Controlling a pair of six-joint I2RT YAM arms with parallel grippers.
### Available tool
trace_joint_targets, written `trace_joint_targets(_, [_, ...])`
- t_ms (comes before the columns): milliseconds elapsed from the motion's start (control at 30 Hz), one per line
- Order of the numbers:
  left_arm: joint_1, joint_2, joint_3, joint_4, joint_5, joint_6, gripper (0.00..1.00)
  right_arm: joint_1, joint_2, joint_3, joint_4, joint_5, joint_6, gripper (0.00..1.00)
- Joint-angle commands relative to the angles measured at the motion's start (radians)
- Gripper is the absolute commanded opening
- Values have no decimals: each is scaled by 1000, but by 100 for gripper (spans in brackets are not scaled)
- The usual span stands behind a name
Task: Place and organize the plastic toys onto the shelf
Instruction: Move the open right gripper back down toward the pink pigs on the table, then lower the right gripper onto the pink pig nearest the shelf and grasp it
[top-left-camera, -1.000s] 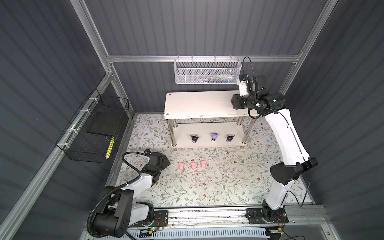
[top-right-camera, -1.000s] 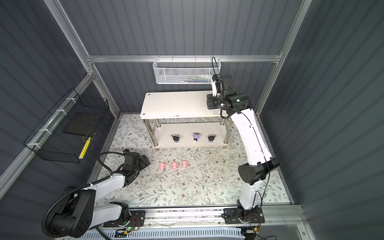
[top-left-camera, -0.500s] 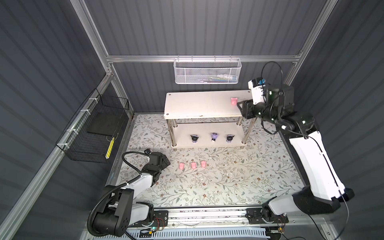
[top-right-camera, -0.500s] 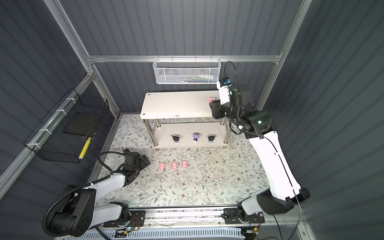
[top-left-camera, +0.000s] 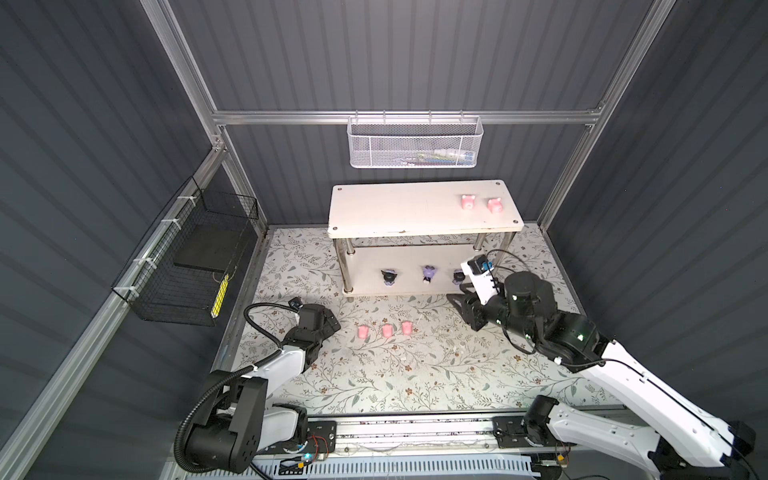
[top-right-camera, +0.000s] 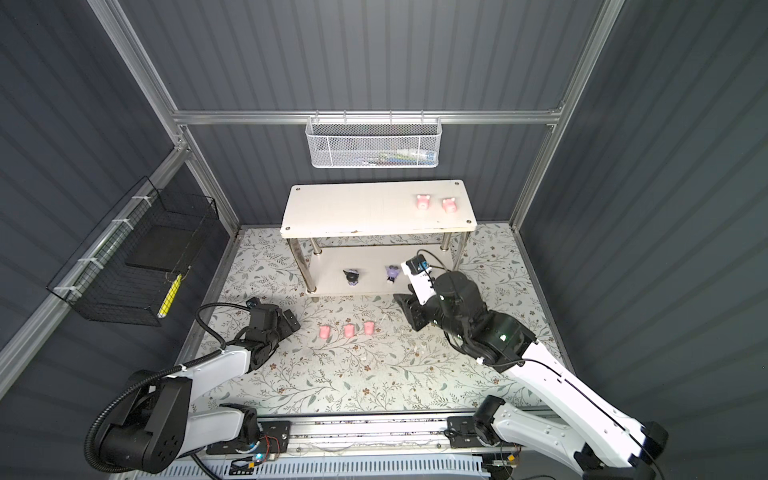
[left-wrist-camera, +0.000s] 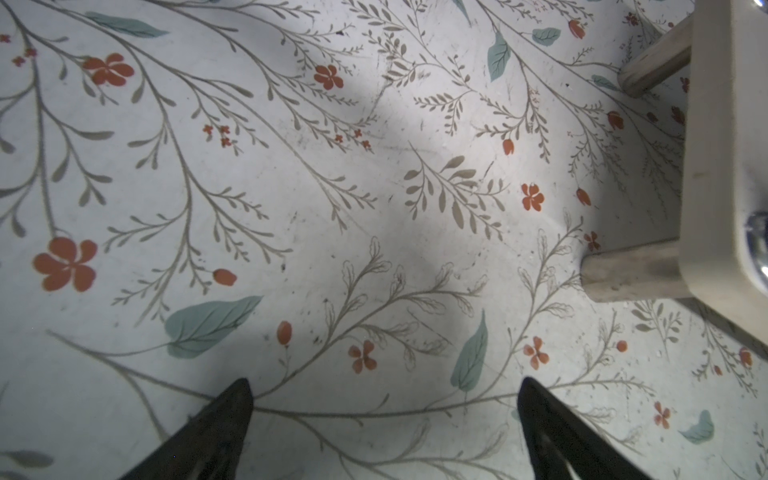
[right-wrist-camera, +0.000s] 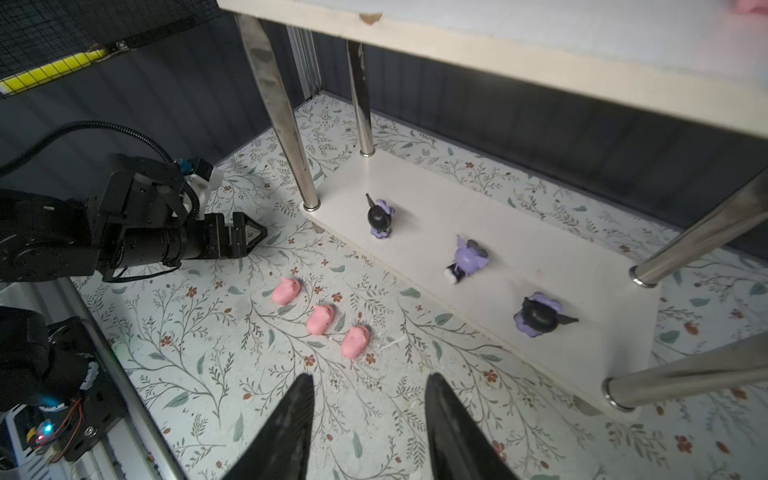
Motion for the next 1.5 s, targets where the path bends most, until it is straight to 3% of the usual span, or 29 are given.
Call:
trace_joint_targets(0, [-1,-4,15,-47,-5,7,100,48,25,-83,113,13,127,46])
trace_joint_targets(233, [-1,-16,5,-54,-14,10,100,126,229,-174,247,25,290,48])
trace_joint_targets(667, [-1,-36,-1,-68,-16,12,100,155,684,17,163,65,491,59])
trace_joint_targets(1467, [-1,-1,4,-53,-11,11,100,110,920,136,72,113,545,60])
